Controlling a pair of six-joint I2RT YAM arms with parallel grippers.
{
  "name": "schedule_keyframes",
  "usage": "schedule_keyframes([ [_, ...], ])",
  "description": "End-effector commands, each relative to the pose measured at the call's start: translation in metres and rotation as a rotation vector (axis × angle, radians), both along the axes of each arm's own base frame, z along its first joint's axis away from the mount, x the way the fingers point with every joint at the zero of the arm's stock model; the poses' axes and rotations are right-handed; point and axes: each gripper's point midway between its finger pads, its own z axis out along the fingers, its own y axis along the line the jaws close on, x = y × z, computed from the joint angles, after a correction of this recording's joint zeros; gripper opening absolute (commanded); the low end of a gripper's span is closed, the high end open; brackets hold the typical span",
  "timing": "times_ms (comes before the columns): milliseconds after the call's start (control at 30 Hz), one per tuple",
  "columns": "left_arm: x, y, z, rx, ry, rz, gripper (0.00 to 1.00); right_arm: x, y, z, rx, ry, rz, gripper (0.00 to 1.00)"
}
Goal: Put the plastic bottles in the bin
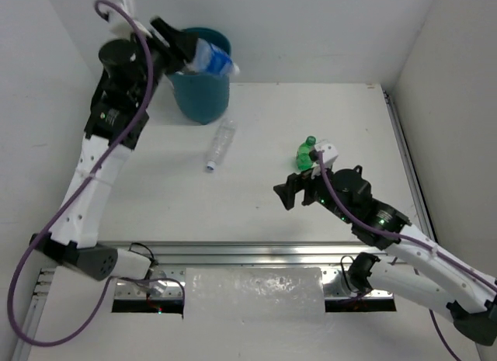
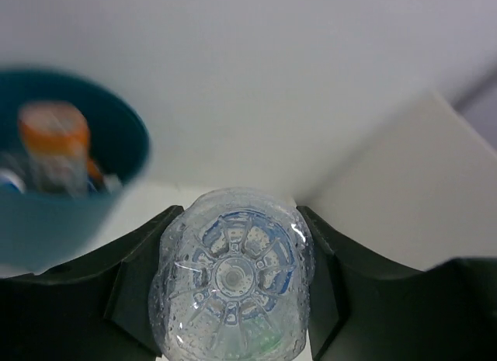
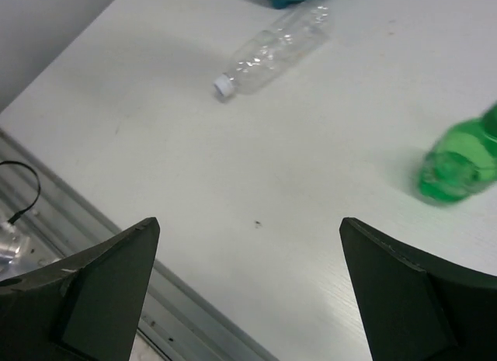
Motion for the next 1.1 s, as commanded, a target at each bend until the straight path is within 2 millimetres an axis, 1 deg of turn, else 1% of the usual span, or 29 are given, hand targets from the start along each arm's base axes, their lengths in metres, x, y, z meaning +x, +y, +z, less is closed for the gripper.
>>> schedule_keyframes([
  [0, 0.057, 0.062, 0.023, 0.036, -0.02, 0.348, 0.0, 0.006, -0.034, 0.022, -0.019, -0.06, -0.143, 0.99],
  [33, 0.082, 0.064, 0.035, 0.032, -0.045, 0.374, 0.0, 0.004, -0.035, 0.025, -0.018, -0.063, -0.139, 0.99],
  [67, 0.095, 0.074, 0.046, 0.028, -0.074, 0.412, 0.0, 0.002, -0.036, 0.028, -0.014, -0.065, -0.134, 0.99],
  [100, 0.11, 0.078, 0.048, 0.047, -0.089, 0.429, 0.0, 0.001, -0.036, 0.03, -0.013, -0.066, -0.129, 0.99],
  [133, 0.138, 0.083, 0.056, 0.046, -0.121, 0.446, 0.0, -0.002, -0.036, 0.031, -0.017, -0.058, -0.117, 0.99],
  [167, 0.15, 0.086, 0.063, 0.069, -0.156, 0.457, 0.0, -0.004, -0.035, 0.031, -0.016, -0.051, -0.109, 0.99],
  [200, 0.174, 0.084, 0.06, 0.082, -0.183, 0.466, 0.0, -0.007, -0.034, 0.029, -0.012, -0.038, -0.095, 0.99],
  [233, 0.187, 0.089, 0.054, 0.098, -0.189, 0.478, 0.0, -0.007, -0.034, 0.029, -0.01, -0.037, -0.092, 0.99],
  [267, 0.195, 0.091, 0.06, 0.108, -0.245, 0.486, 0.0, -0.009, -0.033, 0.029, -0.005, -0.032, -0.085, 0.99],
  [300, 0.213, 0.091, 0.036, 0.134, -0.223, 0.489, 0.04, -0.011, -0.033, 0.026, -0.005, -0.022, -0.081, 0.99],
  [333, 0.218, 0.093, 0.031, 0.139, -0.231, 0.507, 0.07, -0.012, -0.033, 0.025, -0.004, -0.019, -0.077, 0.99],
  [367, 0.221, 0.096, 0.033, 0.138, -0.26, 0.524, 0.07, -0.014, -0.033, 0.025, 0.003, -0.019, -0.072, 0.99],
  [400, 0.23, 0.098, 0.019, 0.15, -0.238, 0.531, 0.07, -0.014, -0.032, 0.022, -0.001, -0.016, -0.065, 0.99],
  [433, 0.233, 0.099, 0.024, 0.14, -0.267, 0.532, 0.07, -0.014, -0.033, 0.02, -0.003, -0.014, -0.067, 0.99],
  [500, 0.244, 0.097, 0.015, 0.149, -0.271, 0.529, 0.15, -0.014, -0.031, 0.018, -0.003, -0.013, -0.064, 0.99],
  [533, 0.247, 0.096, 0.013, 0.147, -0.272, 0.529, 0.2, -0.014, -0.03, 0.016, -0.003, -0.009, -0.058, 0.99],
  [567, 0.249, 0.095, 0.012, 0.151, -0.278, 0.528, 0.38, -0.015, -0.027, 0.016, -0.001, -0.005, -0.045, 0.99],
  [600, 0.25, 0.095, 0.014, 0.149, -0.286, 0.526, 0.51, -0.014, -0.024, 0.012, -0.01, 0.005, -0.034, 0.99],
  [633, 0.25, 0.094, 0.017, 0.153, -0.295, 0.522, 0.6, -0.013, -0.023, 0.01, -0.017, 0.011, -0.034, 0.99],
  [667, 0.248, 0.093, 0.021, 0.153, -0.308, 0.518, 0.76, -0.012, -0.022, 0.008, -0.025, 0.017, -0.034, 0.99],
  [700, 0.245, 0.093, 0.027, 0.154, -0.324, 0.515, 0.87, -0.01, -0.019, 0.001, -0.043, 0.033, -0.032, 0.99],
  [733, 0.241, 0.093, 0.035, 0.148, -0.346, 0.515, 0.96, -0.009, -0.018, -0.001, -0.053, 0.039, -0.032, 0.99],
  [767, 0.239, 0.094, 0.04, 0.163, -0.36, 0.516, 0.99, -0.008, -0.016, -0.005, -0.058, 0.049, -0.028, 0.99],
  [867, 0.23, 0.102, 0.056, 0.182, -0.396, 0.559, 1.0, -0.007, -0.006, -0.012, -0.06, 0.079, 0.0, 0.99],
  [933, 0.225, 0.113, 0.058, 0.203, -0.377, 0.613, 1.0, -0.005, 0.0, -0.018, -0.064, 0.096, 0.008, 0.99],
  [967, 0.214, 0.119, 0.069, 0.196, -0.379, 0.638, 1.0, -0.004, 0.001, -0.022, -0.069, 0.104, 0.005, 0.99],
  [1000, 0.208, 0.127, 0.066, 0.206, -0.336, 0.671, 1.0, 0.0, 0.003, -0.023, -0.072, 0.102, -0.006, 0.99],
  [1033, 0.197, 0.132, 0.071, 0.196, -0.32, 0.691, 1.0, 0.007, 0.005, -0.037, -0.1, 0.138, -0.033, 0.99],
  [1067, 0.172, 0.14, 0.082, 0.188, -0.301, 0.709, 1.0, 0.015, 0.008, -0.037, -0.1, 0.148, -0.064, 0.99],
])
